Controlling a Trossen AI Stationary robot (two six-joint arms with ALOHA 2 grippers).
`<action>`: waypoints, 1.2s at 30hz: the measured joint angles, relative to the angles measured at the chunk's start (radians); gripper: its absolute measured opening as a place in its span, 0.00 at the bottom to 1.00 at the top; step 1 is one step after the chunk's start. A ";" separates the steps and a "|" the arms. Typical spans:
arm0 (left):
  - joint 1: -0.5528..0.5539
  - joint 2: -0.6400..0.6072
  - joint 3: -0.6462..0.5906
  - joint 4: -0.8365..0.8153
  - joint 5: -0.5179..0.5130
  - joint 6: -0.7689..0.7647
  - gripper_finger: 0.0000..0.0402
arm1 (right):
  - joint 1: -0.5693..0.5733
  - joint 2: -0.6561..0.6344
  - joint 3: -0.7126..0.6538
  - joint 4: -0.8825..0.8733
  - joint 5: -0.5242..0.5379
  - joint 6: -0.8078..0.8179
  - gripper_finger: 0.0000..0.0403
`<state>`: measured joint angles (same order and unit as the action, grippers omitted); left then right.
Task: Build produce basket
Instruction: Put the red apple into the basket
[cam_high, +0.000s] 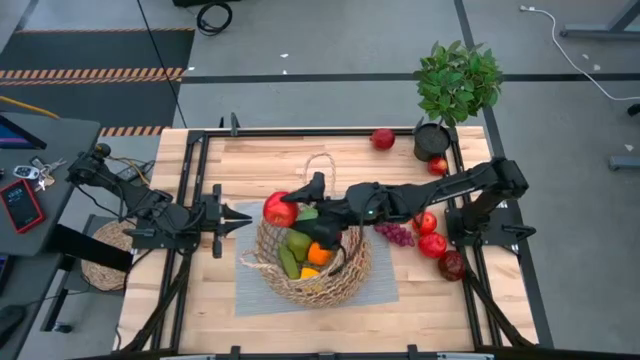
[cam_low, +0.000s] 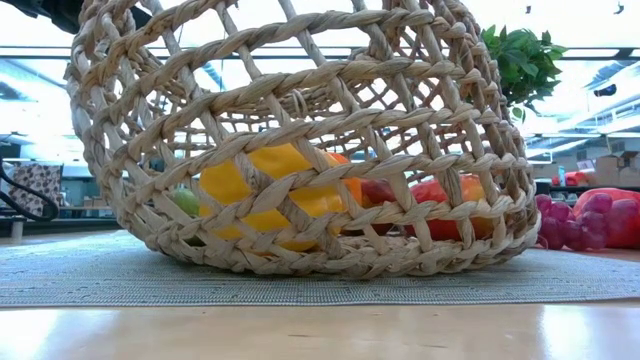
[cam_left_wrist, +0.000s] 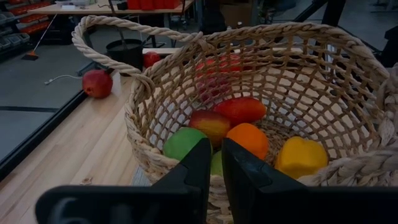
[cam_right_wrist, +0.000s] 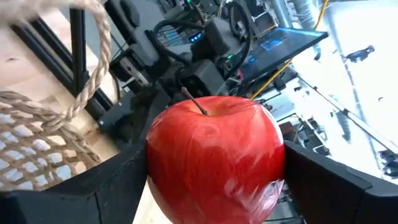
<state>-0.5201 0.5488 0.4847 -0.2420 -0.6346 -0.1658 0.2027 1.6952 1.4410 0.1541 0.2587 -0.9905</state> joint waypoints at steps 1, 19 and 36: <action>0.000 0.001 0.000 -0.001 0.000 0.000 0.12 | -0.004 0.010 0.000 -0.004 -0.005 0.002 0.87; 0.000 0.000 0.000 -0.001 0.000 0.000 0.12 | -0.017 0.085 -0.001 -0.378 -0.144 0.244 0.87; 0.000 0.001 0.000 -0.001 0.000 0.000 0.12 | -0.081 0.085 -0.001 -0.607 -0.263 0.653 0.92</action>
<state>-0.5202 0.5495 0.4847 -0.2432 -0.6342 -0.1658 0.1213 1.7798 1.4403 -0.4534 -0.0044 -0.3375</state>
